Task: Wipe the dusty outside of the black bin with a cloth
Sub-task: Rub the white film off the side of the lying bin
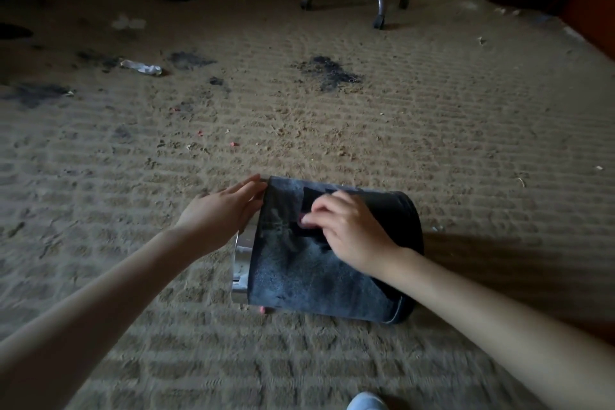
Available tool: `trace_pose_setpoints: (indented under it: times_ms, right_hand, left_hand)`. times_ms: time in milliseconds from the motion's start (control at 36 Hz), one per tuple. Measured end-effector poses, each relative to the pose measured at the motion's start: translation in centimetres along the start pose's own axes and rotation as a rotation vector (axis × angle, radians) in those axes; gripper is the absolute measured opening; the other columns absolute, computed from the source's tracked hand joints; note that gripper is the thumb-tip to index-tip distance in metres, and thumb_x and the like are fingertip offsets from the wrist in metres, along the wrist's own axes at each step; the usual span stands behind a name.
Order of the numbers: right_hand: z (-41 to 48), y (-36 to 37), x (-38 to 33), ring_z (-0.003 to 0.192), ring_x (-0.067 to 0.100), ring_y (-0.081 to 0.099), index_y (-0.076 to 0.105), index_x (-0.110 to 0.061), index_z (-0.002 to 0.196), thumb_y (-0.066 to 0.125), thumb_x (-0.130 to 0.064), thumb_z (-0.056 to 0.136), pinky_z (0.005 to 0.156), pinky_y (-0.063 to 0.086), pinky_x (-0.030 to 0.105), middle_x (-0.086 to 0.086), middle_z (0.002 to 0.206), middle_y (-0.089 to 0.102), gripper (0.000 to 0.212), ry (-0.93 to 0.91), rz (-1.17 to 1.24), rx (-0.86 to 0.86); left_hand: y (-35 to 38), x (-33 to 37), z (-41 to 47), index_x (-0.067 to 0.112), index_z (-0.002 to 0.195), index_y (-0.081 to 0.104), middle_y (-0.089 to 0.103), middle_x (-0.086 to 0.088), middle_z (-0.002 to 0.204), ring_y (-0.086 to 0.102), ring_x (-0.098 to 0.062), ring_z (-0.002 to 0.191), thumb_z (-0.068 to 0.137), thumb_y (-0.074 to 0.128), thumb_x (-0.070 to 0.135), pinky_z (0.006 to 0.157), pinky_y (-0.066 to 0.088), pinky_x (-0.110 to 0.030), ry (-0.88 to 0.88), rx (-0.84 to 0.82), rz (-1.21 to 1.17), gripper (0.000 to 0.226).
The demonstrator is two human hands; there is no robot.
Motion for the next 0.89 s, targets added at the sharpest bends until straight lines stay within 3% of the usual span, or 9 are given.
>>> trace_pose_setpoints:
  times_ms: [56,111,222,333,444,556,667,750,889]
  right_hand:
    - [-0.6,0.0,-0.8,0.077,0.024,0.056,0.074,-0.016,0.088,0.044,-0.007,0.086,0.062,0.046,0.039,0.001,0.086,0.063,0.031,-0.055,-0.008,-0.05]
    - [0.0,-0.3,-0.5,0.08,0.023,0.056,0.074,-0.017,0.09,0.044,-0.004,0.084,0.066,0.047,0.038,0.0,0.088,0.063,0.033,-0.033,0.008,-0.093]
    - [2.7,-2.0,2.7,0.093,0.013,0.054,0.072,-0.011,0.101,0.05,0.008,0.087,0.084,0.045,0.025,0.0,0.099,0.062,0.032,0.238,0.222,-0.067]
    - [5.3,-1.8,5.2,0.093,0.01,0.055,0.071,-0.01,0.104,0.05,0.006,0.089,0.082,0.037,0.006,-0.008,0.093,0.055,0.03,0.395,0.289,-0.071]
    - [5.8,1.1,4.9,0.101,0.017,0.056,0.071,-0.014,0.105,0.049,0.003,0.089,0.091,0.042,0.023,-0.003,0.098,0.057,0.031,0.358,0.219,-0.218]
    - [5.1,1.6,3.6,0.1,0.021,0.053,0.071,-0.014,0.105,0.049,0.003,0.089,0.089,0.044,0.037,0.001,0.099,0.061,0.032,0.27,0.101,-0.166]
    - [3.1,0.9,0.5,0.084,0.023,0.053,0.074,-0.01,0.095,0.052,0.004,0.083,0.079,0.044,0.031,0.003,0.09,0.064,0.029,0.089,0.073,-0.086]
    - [1.6,1.2,-1.4,0.079,0.022,0.052,0.074,-0.013,0.091,0.048,-0.001,0.083,0.073,0.044,0.032,0.003,0.089,0.063,0.03,-0.042,0.065,-0.13]
    - [3.0,-0.3,0.2,0.085,0.021,0.056,0.073,-0.009,0.095,0.051,0.006,0.08,0.078,0.045,0.027,0.004,0.092,0.064,0.031,0.033,0.145,-0.066]
  left_hand:
    - [-0.1,0.1,0.0,0.036,0.144,0.02,0.006,0.022,0.153,0.054,-0.017,0.119,0.094,0.015,0.048,0.092,0.049,-0.041,0.0,0.015,-0.009,0.052]
    - [-0.1,0.0,0.1,0.037,0.144,0.02,0.006,0.022,0.152,0.052,-0.016,0.121,0.096,0.016,0.046,0.093,0.048,-0.04,-0.009,0.037,-0.031,0.049]
    - [0.2,-0.2,0.0,0.038,0.145,0.018,0.004,0.028,0.148,0.048,-0.012,0.125,0.099,0.022,0.038,0.092,0.05,-0.036,0.003,0.089,-0.146,0.046]
    - [0.7,-0.7,-0.5,0.037,0.146,0.019,0.007,0.033,0.142,0.044,-0.01,0.128,0.099,0.026,0.036,0.095,0.048,-0.034,-0.003,0.126,-0.313,0.047]
    - [0.9,-0.9,-0.4,0.037,0.145,0.019,0.007,0.036,0.14,0.037,-0.008,0.132,0.099,0.028,0.037,0.103,0.04,-0.033,-0.004,0.125,-0.389,0.047]
    - [1.1,-1.1,0.0,0.036,0.146,0.019,0.007,0.035,0.14,0.039,-0.01,0.132,0.099,0.025,0.039,0.104,0.04,-0.035,-0.011,0.111,-0.378,0.047]
    - [1.3,-1.3,0.0,0.038,0.146,0.016,0.005,0.035,0.14,0.042,-0.012,0.13,0.099,0.024,0.04,0.103,0.041,-0.035,-0.01,0.093,-0.355,0.048]
    - [1.3,-1.3,0.1,0.039,0.146,0.014,0.004,0.035,0.14,0.043,-0.014,0.13,0.099,0.023,0.041,0.101,0.043,-0.035,-0.022,0.078,-0.338,0.048]
    - [1.3,-1.3,0.2,0.041,0.146,0.013,0.002,0.037,0.14,0.048,-0.015,0.126,0.099,0.022,0.041,0.096,0.047,-0.038,-0.038,0.069,-0.341,0.048]
Point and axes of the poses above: each hand's wrist, its own z-axis towards the middle knuckle, its own y-axis out of the palm, x = y × z, the point moved 9 cm from there along z, towards the middle knuckle
